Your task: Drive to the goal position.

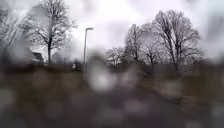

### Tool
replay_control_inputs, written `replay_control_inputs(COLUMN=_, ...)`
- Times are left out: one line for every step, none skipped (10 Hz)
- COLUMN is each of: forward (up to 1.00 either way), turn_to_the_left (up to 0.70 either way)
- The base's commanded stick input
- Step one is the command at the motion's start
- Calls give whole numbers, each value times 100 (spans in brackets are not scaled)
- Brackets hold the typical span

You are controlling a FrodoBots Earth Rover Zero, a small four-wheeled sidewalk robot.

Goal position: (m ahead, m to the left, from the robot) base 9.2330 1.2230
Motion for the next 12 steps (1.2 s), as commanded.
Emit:
replay_control_inputs(forward=100, turn_to_the_left=0)
replay_control_inputs(forward=100, turn_to_the_left=0)
replay_control_inputs(forward=100, turn_to_the_left=0)
replay_control_inputs(forward=100, turn_to_the_left=0)
replay_control_inputs(forward=100, turn_to_the_left=0)
replay_control_inputs(forward=100, turn_to_the_left=0)
replay_control_inputs(forward=100, turn_to_the_left=0)
replay_control_inputs(forward=100, turn_to_the_left=0)
replay_control_inputs(forward=100, turn_to_the_left=12)
replay_control_inputs(forward=100, turn_to_the_left=40)
replay_control_inputs(forward=100, turn_to_the_left=40)
replay_control_inputs(forward=100, turn_to_the_left=40)
